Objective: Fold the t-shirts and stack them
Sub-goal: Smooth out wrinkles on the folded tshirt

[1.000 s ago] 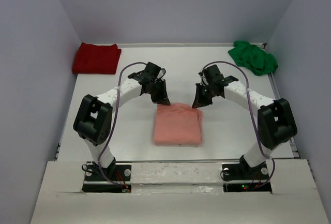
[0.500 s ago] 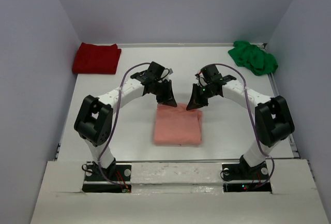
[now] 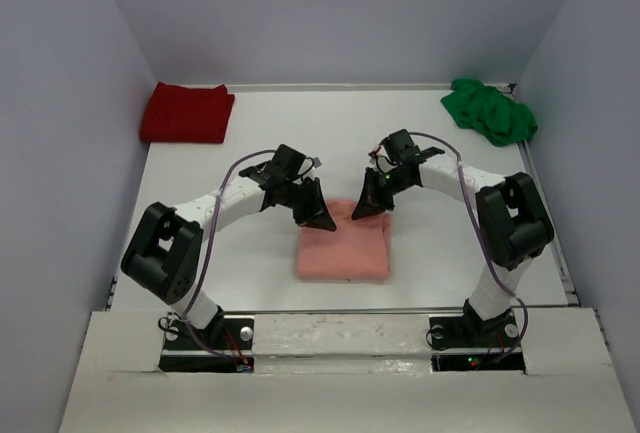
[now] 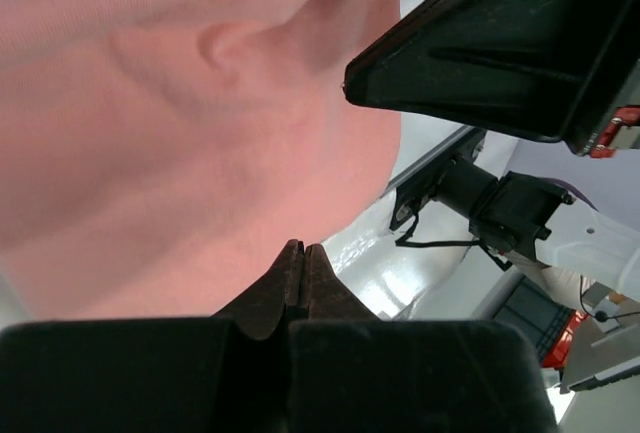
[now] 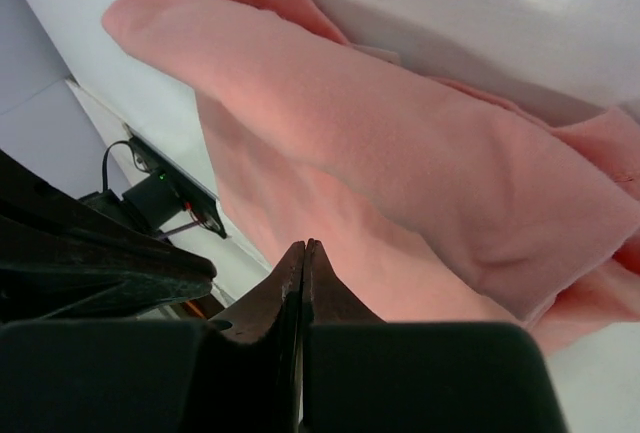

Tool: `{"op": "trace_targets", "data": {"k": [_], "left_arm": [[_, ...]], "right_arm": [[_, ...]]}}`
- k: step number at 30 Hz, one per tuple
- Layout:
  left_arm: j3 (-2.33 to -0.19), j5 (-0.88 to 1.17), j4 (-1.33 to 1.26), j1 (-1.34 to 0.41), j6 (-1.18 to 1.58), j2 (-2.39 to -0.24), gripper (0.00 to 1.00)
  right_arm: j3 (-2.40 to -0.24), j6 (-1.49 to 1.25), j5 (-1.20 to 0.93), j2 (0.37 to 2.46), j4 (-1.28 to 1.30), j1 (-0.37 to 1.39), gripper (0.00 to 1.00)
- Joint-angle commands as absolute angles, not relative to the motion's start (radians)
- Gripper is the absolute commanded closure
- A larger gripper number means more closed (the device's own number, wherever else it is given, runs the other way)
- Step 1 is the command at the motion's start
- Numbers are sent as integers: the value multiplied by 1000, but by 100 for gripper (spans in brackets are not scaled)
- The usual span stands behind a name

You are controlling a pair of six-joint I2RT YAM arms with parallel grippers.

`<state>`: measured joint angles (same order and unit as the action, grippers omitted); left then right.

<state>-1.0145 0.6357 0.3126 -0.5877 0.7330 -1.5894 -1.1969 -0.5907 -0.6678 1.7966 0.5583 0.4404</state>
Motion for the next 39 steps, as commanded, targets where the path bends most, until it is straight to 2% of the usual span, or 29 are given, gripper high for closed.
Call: {"op": "trace_targets", "data": {"k": [1,14,30,39], "left_arm": [[-976,693,272,-597,793,-1531,100],[-939,703,350,-666,804,-1578,100],[-695,675,83,-762,986,-1635,100],[-733,630,71,-762,986,-1782,100]], "right_arm": [[-1154,-597,-715,1775,526,459,100],[-1014,-606,-664,1569,588,506,100],[-1040,-612,-658,1709,414,506,100],[-1086,-641,-676,1749,364,506,100]]}}
